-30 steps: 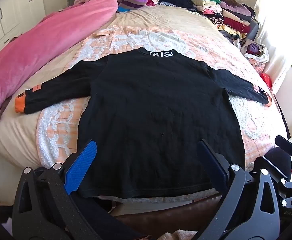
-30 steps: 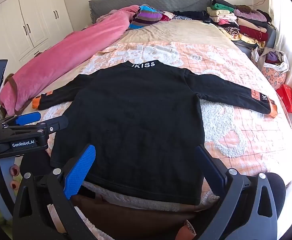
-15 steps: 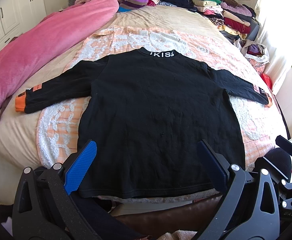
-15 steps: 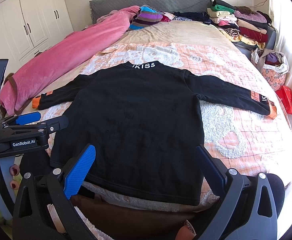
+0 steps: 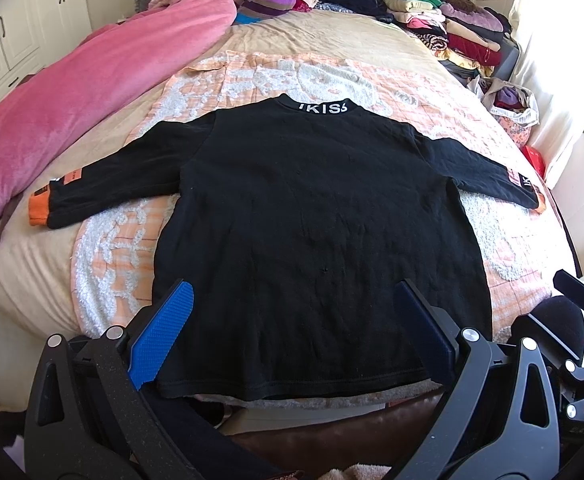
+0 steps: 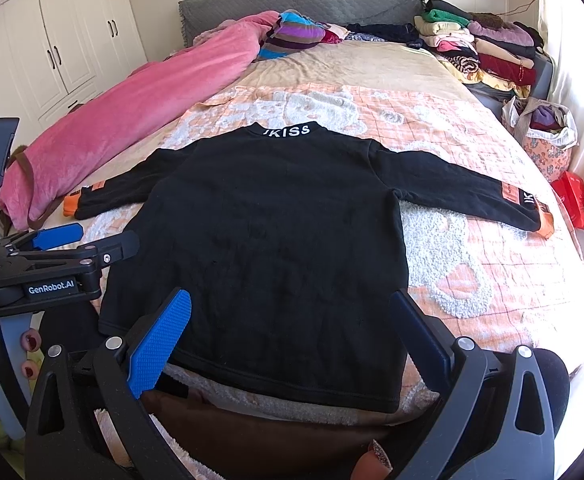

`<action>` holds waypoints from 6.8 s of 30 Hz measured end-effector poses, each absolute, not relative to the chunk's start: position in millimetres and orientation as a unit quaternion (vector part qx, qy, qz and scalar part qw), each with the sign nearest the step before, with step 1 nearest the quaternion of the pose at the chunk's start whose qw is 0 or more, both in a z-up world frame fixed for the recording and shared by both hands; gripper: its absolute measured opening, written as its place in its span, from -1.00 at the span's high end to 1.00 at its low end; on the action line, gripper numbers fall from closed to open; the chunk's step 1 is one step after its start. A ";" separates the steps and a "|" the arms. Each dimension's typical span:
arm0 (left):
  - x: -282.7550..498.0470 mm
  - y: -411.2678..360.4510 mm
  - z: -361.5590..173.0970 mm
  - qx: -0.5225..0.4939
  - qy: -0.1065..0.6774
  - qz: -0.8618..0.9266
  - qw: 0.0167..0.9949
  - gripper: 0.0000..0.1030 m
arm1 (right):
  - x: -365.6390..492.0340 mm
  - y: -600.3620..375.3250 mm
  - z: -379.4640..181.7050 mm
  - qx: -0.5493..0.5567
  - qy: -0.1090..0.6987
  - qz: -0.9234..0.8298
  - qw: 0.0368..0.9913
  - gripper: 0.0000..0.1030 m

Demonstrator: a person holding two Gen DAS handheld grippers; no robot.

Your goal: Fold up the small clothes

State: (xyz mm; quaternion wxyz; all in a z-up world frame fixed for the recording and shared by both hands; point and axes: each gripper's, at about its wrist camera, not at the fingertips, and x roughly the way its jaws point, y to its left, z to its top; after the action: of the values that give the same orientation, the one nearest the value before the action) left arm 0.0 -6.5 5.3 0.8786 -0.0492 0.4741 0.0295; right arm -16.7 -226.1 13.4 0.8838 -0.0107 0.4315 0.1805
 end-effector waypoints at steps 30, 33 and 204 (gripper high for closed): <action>110.2 2.5 -10.3 -0.050 0.469 0.064 0.879 -0.82 | 116.5 -266.9 41.0 0.012 0.377 0.095 0.921 -0.92; 128.7 4.9 -11.6 -0.054 0.468 0.072 0.879 -0.82 | 147.8 -277.2 42.7 0.014 0.375 0.070 0.924 -0.92; 209.7 108.3 -106.3 -0.150 0.475 0.092 0.862 0.70 | 262.7 -214.6 -119.0 -0.011 0.492 0.212 0.844 0.10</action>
State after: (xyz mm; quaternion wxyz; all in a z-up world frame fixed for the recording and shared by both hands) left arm 209.7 108.3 -106.3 0.8625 -0.1499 0.4745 0.0921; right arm 262.7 -214.7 -119.0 0.8442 -0.0105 0.4922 0.2119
